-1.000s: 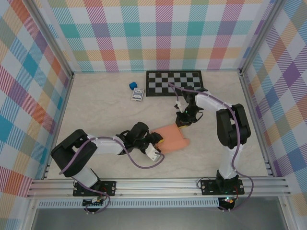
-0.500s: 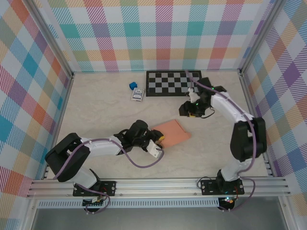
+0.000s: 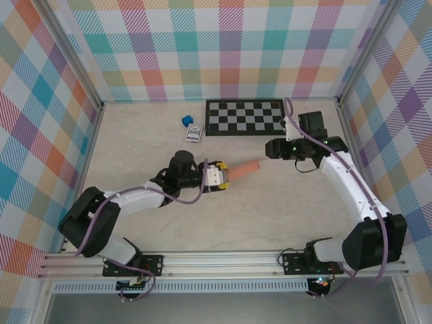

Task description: Fold the paper box

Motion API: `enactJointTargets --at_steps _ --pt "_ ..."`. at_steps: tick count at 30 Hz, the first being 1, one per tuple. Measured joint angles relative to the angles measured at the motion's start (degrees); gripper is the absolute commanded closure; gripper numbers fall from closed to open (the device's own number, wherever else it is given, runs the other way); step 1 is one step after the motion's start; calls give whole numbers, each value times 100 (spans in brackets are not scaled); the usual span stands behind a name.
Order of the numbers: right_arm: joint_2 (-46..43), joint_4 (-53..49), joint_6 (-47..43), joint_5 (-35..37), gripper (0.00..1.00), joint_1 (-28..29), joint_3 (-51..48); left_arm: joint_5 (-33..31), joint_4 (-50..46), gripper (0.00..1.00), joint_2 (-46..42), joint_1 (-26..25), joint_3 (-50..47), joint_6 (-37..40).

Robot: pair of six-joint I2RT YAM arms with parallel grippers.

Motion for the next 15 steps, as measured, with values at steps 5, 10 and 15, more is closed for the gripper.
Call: enactJointTargets --at_steps 5,10,15 --pt "-26 -11 -330 363 40 -22 83 378 1156 48 452 337 28 -1397" --pt "787 -243 -570 254 42 -238 859 562 1777 48 883 483 11 -2201" --pt "1241 -140 -763 -92 42 -306 944 658 1906 46 879 494 -22 -2422"
